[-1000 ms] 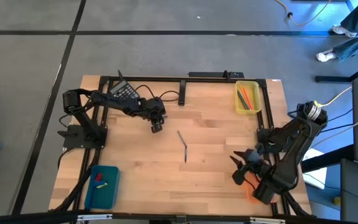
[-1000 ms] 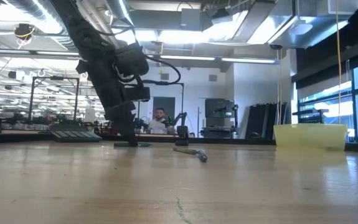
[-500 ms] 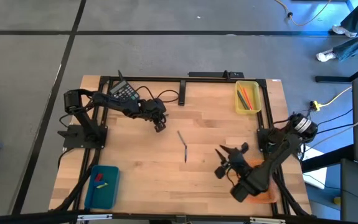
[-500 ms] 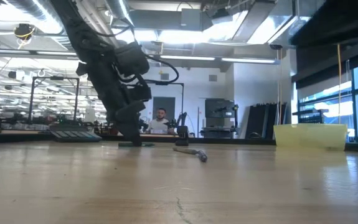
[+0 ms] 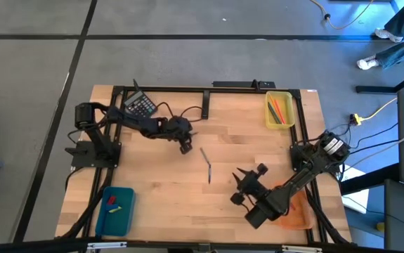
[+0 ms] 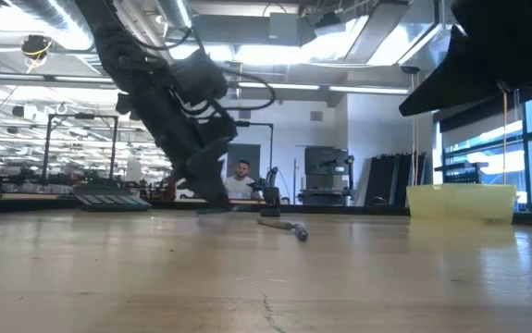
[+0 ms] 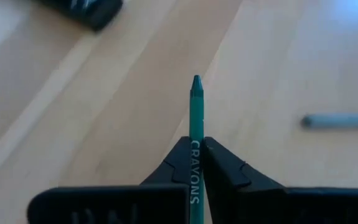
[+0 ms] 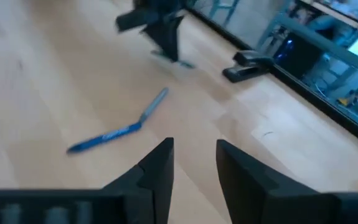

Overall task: Sort crayons/erasers/pens/pencils in bins
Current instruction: Put the green crayon into the orange bin

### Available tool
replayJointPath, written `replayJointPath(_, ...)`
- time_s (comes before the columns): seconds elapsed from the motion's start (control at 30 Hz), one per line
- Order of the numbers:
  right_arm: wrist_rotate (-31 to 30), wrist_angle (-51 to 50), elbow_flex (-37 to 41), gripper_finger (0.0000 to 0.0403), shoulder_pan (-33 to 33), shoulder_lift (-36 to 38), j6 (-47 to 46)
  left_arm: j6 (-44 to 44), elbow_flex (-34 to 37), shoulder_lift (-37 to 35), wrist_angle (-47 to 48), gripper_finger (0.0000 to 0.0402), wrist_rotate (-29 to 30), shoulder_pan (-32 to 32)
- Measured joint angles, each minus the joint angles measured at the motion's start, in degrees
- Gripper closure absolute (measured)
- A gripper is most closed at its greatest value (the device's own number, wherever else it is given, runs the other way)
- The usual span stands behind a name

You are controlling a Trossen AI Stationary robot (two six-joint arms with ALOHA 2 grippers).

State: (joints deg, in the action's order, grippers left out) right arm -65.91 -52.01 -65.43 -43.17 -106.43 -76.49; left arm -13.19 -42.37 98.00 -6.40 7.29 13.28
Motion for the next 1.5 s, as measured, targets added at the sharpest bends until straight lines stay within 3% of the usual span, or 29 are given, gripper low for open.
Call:
replayJointPath(0.33,19.95,22.45,0.00,0.0312,2.81,0.00,39.71,-0.03,-0.11,-0.12,-8.95,0.0386,-2.81,-4.87)
replayJointPath(0.53,25.45,30.34,0.00,0.0335,5.27,0.00,54.25,-0.37,-0.15,-0.22,-13.97,0.0386,-7.90,-8.43)
replayJointPath(0.73,25.29,29.73,0.98,0.0349,9.10,0.04,55.80,-0.33,-0.25,-3.54,-17.16,0.0386,-11.33,-11.58)
replayJointPath(0.93,27.04,33.45,8.51,0.0359,12.86,1.65,53.04,0.67,-0.24,-10.24,-16.78,0.0386,-12.46,-14.21)
replayJointPath(1.13,28.04,56.91,19.33,0.0369,14.17,5.58,56.51,2.19,-0.28,-13.44,-16.83,0.0386,-12.50,-16.42)
replayJointPath(1.27,24.35,71.68,23.83,0.0369,14.86,8.49,61.05,2.85,-0.28,-13.54,-16.72,0.0386,-12.40,-17.45)
replayJointPath(1.5,23.78,83.93,24.72,0.0370,14.84,13.64,68.74,9.25,-0.26,-13.55,-18.60,0.0385,-12.35,-20.00)
